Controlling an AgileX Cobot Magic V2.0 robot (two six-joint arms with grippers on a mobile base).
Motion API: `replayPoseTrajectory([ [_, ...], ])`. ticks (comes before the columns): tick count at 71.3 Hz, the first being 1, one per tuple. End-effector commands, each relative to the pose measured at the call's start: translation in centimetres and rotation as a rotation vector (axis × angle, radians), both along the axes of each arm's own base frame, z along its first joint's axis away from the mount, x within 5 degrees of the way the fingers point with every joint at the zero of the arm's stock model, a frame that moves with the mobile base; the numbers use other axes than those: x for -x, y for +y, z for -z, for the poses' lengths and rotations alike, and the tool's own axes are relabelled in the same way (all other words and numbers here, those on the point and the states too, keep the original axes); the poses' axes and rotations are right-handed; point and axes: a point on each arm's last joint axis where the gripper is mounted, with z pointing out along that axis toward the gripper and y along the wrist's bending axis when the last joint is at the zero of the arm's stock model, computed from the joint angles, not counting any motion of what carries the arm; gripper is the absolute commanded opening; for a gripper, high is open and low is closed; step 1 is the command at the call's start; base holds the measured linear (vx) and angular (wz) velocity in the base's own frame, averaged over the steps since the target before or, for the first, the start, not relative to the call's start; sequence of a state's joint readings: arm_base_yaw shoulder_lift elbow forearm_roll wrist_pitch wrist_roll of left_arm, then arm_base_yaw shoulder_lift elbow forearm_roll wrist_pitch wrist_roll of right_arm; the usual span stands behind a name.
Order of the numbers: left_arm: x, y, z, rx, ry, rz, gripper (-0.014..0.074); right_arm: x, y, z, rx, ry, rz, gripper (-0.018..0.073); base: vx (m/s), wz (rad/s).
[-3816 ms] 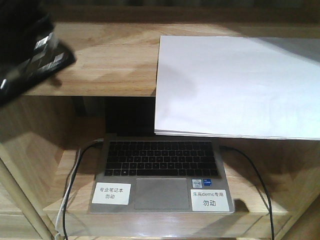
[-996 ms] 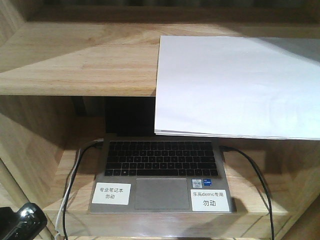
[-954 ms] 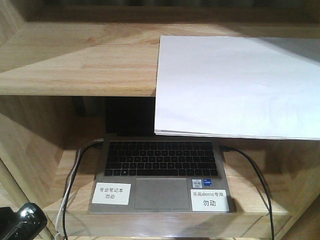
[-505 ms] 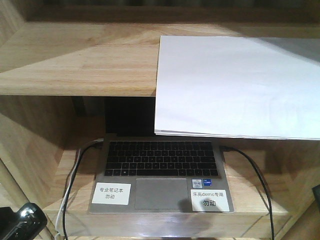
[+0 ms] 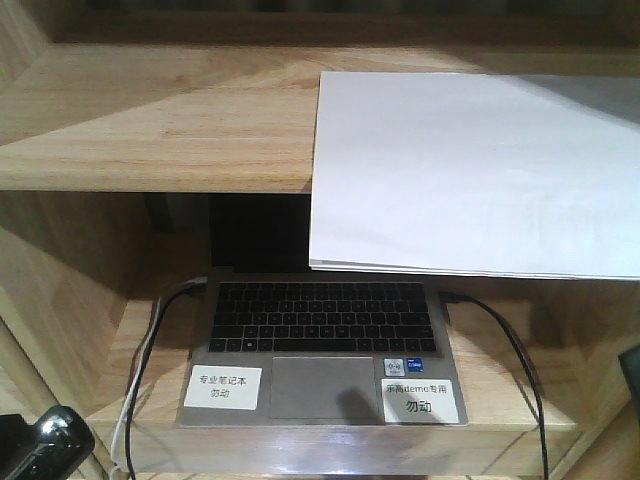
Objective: Grab stapler and paper to desk for stapling
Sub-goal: 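Pinch the paper edge with the right gripper and pull it off the shelf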
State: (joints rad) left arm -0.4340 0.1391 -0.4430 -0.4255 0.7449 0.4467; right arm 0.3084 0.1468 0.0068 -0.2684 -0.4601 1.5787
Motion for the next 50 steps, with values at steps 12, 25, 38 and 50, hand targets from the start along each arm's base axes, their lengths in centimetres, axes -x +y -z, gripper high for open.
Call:
replayPoseTrajectory([
  [12,-0.2,0.0,-1.8,0.099,-0.069,-0.024,-0.0006,-2.4,1.4,-3.3,-0.017,-0.099,-0.071,0.0594,0.00,0.00],
  [25,-0.2,0.0,-1.8,0.099,-0.069,-0.024,-0.0006,-5.1,2.3,-4.7,-0.018,-0.068,-0.080,0.0591,0.00,0.00],
  [38,-0.2,0.0,-1.8,0.099,-0.069,-0.024,-0.0006,-7.4,3.0,-5.9,-0.033,-0.041,-0.083,0.0522,0.00,0.00],
  [50,-0.2,0.0,-1.8,0.099,-0.069,-0.024,-0.0006,-8.4,3.4,-5.9,-0.050,-0.006,-0.096,0.0270,0.00,0.00],
])
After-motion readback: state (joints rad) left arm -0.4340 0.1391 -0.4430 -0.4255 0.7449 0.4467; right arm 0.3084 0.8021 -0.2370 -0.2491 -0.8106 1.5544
